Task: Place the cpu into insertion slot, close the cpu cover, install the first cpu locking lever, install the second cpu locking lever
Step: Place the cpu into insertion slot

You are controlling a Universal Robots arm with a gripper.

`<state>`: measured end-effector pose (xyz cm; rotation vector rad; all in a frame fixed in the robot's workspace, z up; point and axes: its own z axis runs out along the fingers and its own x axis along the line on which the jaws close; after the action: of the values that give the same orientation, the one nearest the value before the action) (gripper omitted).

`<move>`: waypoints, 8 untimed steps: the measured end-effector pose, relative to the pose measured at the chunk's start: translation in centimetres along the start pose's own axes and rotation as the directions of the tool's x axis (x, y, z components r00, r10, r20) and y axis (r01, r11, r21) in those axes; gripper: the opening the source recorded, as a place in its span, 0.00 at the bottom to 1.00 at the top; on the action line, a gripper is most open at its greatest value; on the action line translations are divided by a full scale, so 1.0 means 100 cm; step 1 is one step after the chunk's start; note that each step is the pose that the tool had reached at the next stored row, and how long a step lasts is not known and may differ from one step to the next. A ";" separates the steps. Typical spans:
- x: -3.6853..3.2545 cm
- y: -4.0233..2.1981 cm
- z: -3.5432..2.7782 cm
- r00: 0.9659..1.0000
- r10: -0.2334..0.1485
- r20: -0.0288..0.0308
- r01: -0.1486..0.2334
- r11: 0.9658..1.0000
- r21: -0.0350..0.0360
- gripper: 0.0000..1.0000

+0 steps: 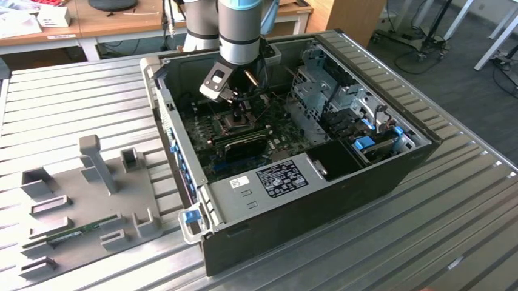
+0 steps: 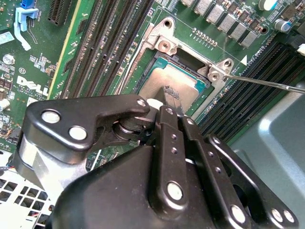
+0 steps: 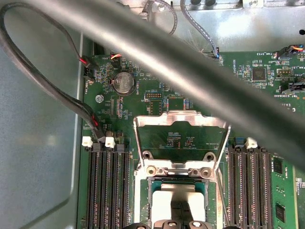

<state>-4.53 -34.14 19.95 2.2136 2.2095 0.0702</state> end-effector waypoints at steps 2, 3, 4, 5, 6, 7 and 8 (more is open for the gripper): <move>0.0000 0.0000 0.0001 1.000 0.000 0.000 0.000 1.000 0.000 0.11; 0.0000 0.0000 0.0003 1.000 0.000 0.000 0.000 1.000 0.000 0.11; 0.0000 0.0000 0.0004 1.000 0.000 0.000 0.000 1.000 0.000 0.11; 0.0000 0.0000 0.0004 1.000 0.000 0.000 0.000 1.000 0.000 0.11; 0.0000 0.0000 0.0005 1.000 0.000 0.000 0.000 1.000 0.000 0.11; 0.0000 0.0000 0.0005 1.000 0.000 0.000 0.000 1.000 0.000 0.11; 0.0000 0.0000 0.0006 1.000 0.000 0.000 0.000 1.000 0.000 0.11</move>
<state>-4.53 -34.14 19.89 2.2136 2.2095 0.0702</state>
